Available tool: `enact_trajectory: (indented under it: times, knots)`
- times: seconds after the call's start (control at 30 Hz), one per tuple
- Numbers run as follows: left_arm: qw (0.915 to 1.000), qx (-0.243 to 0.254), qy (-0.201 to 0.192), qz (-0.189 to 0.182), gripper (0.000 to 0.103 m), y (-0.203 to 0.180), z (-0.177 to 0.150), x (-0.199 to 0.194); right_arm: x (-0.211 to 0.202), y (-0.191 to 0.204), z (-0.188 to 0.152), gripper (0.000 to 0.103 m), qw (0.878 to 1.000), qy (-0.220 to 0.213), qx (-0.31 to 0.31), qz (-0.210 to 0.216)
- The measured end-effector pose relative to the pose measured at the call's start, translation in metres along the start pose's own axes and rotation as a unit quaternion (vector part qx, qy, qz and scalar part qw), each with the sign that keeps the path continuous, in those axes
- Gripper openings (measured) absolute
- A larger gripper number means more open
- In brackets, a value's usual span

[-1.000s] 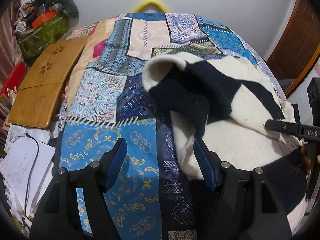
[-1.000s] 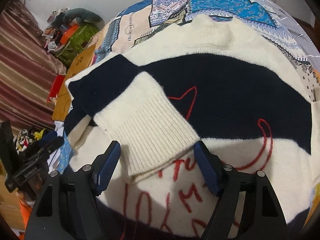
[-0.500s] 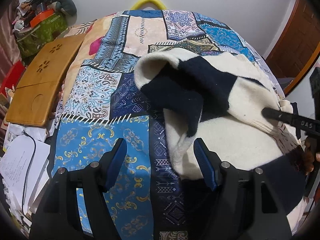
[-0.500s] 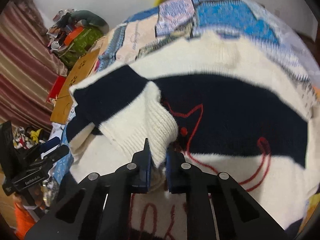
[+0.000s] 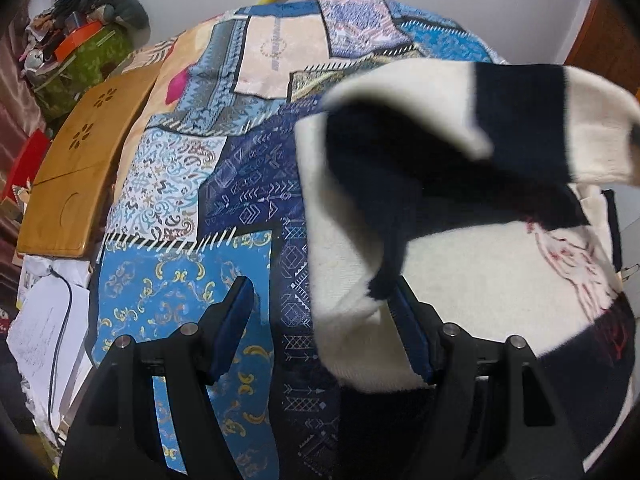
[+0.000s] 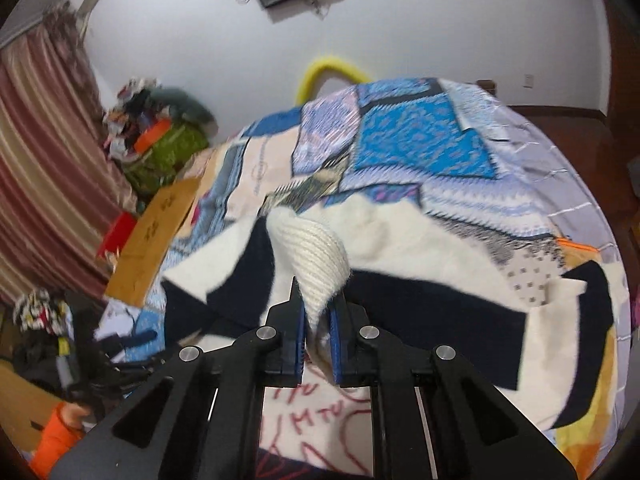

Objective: Fold small clothes

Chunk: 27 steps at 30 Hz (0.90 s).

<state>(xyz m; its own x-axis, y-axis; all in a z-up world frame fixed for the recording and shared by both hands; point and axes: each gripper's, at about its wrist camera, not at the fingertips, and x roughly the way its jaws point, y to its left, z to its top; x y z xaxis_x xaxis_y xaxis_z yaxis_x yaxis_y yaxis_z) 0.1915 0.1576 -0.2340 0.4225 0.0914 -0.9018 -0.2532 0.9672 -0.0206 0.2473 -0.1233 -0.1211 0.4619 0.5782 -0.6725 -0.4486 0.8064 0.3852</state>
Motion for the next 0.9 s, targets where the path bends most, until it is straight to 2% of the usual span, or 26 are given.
enact_trajectory:
  times: [0.13,0.47,0.9]
  knots:
    - [0.9998,-0.001,0.011,0.017,0.069,0.000,-0.002,0.010,-0.019,-0.023,0.008,0.009,0.999,-0.022,0.017,-0.019]
    - [0.9983,0.009,0.000,0.057,0.070,-0.002,-0.002,0.008,-0.055,-0.079,0.007,0.009,0.996,-0.044,0.058,-0.051]
    - [0.9976,-0.002,-0.007,0.068,0.072,0.004,-0.003,0.003,-0.047,-0.116,-0.022,0.009,0.992,-0.014,0.097,-0.081]
